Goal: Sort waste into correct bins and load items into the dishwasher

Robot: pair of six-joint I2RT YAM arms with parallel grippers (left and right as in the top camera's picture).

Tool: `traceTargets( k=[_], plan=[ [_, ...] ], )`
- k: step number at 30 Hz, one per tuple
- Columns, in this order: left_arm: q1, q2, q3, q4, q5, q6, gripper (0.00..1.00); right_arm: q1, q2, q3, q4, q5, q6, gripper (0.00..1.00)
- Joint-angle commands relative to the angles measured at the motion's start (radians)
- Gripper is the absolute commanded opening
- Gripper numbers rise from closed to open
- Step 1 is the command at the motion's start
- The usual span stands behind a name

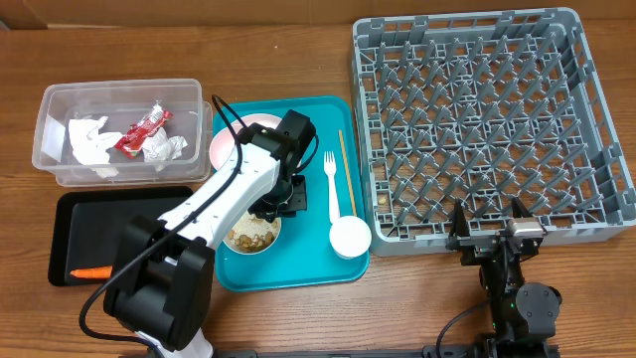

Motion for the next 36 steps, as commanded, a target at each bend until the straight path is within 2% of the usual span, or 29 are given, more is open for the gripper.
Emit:
traceTargets(
  k=[1,6,36],
  plan=[
    [-0.003,0.014,0.017,0.0,-0.018,-0.018,0.22,-0.003,-0.011,-0.011,0.007,-0.002,-0.001,1.0],
    [-0.009,0.014,0.016,-0.004,-0.017,-0.018,0.26,-0.003,-0.011,-0.011,0.007,-0.002,-0.001,1.0],
    [-0.024,0.016,-0.071,0.067,-0.043,-0.045,0.27,-0.003,-0.011,-0.011,0.007,-0.002,-0.002,1.0]
  ],
)
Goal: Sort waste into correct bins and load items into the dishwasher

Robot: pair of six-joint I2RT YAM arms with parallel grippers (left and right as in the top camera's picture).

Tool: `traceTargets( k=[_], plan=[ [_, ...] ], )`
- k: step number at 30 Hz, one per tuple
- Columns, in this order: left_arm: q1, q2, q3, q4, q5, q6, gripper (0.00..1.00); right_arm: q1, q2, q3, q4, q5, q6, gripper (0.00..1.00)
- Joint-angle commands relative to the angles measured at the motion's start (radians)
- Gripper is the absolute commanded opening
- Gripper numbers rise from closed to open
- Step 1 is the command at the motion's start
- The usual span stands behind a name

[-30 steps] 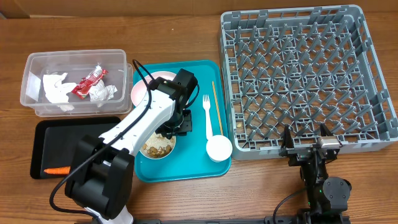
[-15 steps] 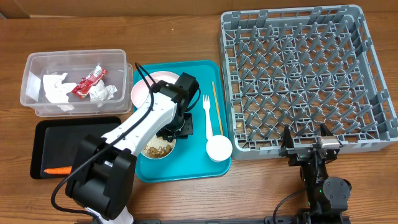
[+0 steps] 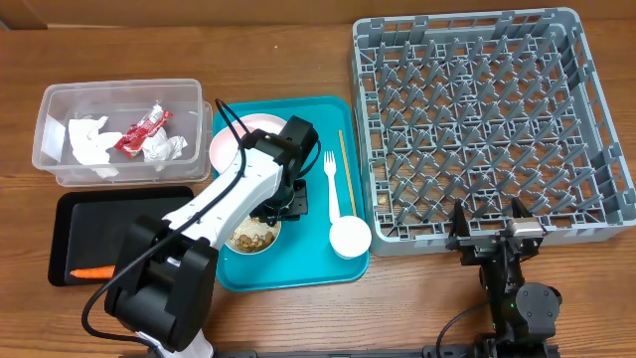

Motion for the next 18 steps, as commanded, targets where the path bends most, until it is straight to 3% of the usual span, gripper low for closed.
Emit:
traceTargets(
  k=[1,6,12,18],
  plan=[
    [-0.009,0.016,-0.041,0.027,-0.02,-0.034,0.27,-0.003,-0.011,-0.011,0.007,-0.002,-0.001,1.0],
    [-0.008,0.016,-0.123,0.099,-0.02,-0.043,0.27,-0.003,-0.011,-0.011,0.007,-0.002,-0.001,1.0],
    [-0.005,0.015,-0.13,0.103,-0.021,-0.042,0.14,-0.003,-0.011,-0.011,0.007,-0.002,-0.001,1.0],
    [-0.004,0.015,-0.082,0.054,-0.055,-0.031,0.15,-0.003,-0.011,-0.011,0.007,-0.002,-0.001,1.0]
  ],
)
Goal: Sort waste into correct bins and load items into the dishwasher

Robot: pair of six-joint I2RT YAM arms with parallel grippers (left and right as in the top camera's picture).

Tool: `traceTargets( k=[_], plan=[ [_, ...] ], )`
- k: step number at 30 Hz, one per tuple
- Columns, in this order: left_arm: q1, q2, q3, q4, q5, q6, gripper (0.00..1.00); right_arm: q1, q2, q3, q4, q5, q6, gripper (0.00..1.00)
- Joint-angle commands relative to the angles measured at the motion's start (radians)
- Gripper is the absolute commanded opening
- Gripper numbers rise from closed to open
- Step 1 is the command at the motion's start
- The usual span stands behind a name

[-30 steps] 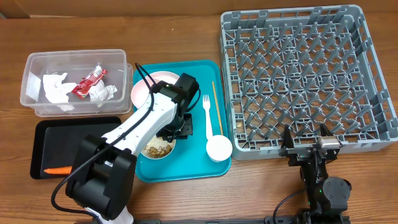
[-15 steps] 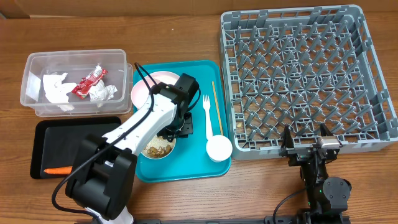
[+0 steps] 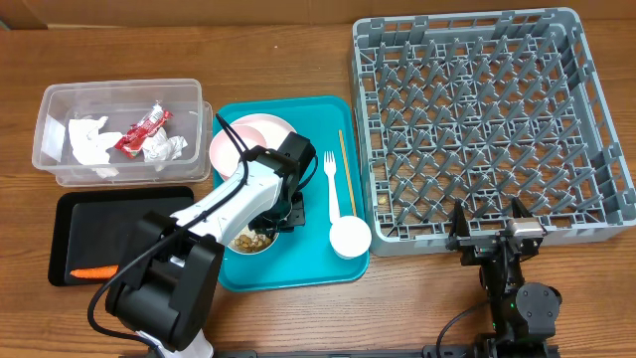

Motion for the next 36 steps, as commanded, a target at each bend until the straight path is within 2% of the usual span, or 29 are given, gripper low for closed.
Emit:
traceTargets(
  k=[1,7,12,25,36],
  plan=[
    [0.0,0.012,0.055,-0.046,-0.055,-0.002,0.15,-0.003,-0.011,-0.011,0.008,-0.003,-0.001,1.0],
    [-0.001,0.012,0.179,-0.155,-0.084,-0.002,0.16,-0.003,-0.011,-0.011,0.008,-0.003,-0.001,1.0],
    [-0.002,0.012,0.186,-0.169,-0.083,-0.002,0.21,-0.003,-0.011,-0.011,0.008,-0.003,-0.001,1.0],
    [-0.004,0.013,0.105,-0.112,-0.047,-0.015,0.25,-0.003,-0.011,-0.011,0.008,-0.003,-0.001,1.0],
    [-0.003,0.012,0.078,-0.069,-0.048,-0.014,0.2,-0.003,-0.011,-0.011,0.008,-0.003,-0.001,1.0]
  ],
)
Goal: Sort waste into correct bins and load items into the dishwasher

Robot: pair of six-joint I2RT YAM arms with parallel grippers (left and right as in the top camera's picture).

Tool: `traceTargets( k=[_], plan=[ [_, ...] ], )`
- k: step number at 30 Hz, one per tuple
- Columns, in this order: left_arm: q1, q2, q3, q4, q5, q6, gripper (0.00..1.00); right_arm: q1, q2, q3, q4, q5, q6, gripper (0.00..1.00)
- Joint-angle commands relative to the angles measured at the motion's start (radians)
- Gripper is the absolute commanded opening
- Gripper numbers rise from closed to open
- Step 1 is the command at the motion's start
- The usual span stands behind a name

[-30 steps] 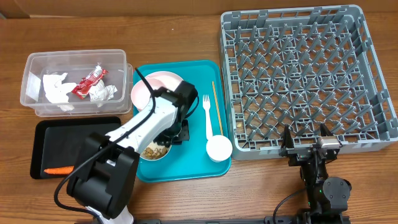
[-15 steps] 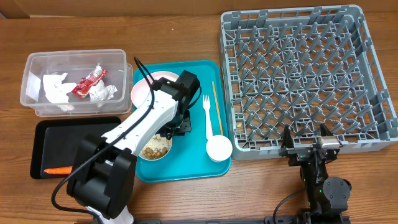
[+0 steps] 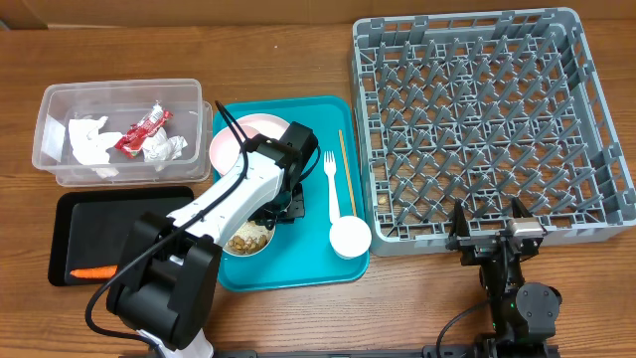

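A small bowl (image 3: 246, 237) holding food scraps sits at the front left of the teal tray (image 3: 298, 270). My left gripper (image 3: 281, 207) hangs low at the bowl's far right rim. Its black fingers are tucked under the wrist, so their state is hidden. A pink plate (image 3: 248, 139) lies at the tray's back, partly under the arm. On the tray's right side lie a white fork (image 3: 330, 179), a white round scoop (image 3: 350, 236) and a thin wooden stick (image 3: 343, 157). My right gripper (image 3: 489, 231) rests open at the table's front, just before the grey dish rack (image 3: 477, 119).
A clear bin (image 3: 60, 99) at the left holds crumpled paper and a red wrapper. In front of it a black tray (image 3: 109, 214) carries a piece of carrot (image 3: 91, 271). The dish rack fills the right half of the table.
My left wrist has shifted a little toward the back of the tray while the fingers stay by the bowl's rim. The bowl, cutlery and right arm have not moved.
My left gripper stood over the tray just right of the bowl at first and stayed there. Then it sat closer to the bowl, low at its rim. Now the wrist is slightly farther back. The right arm stayed parked throughout.
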Motion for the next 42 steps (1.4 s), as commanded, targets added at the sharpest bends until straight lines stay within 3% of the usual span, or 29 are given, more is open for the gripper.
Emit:
traceTargets(
  k=[1,42],
  plan=[
    [-0.004,0.007,-0.01,0.001,0.002,-0.014,0.2,-0.003,-0.011,-0.011,0.007,-0.002,-0.001,1.0],
    [-0.009,0.007,-0.011,-0.005,0.028,-0.014,0.26,-0.003,-0.011,-0.011,0.007,-0.002,-0.001,1.0]
  ],
)
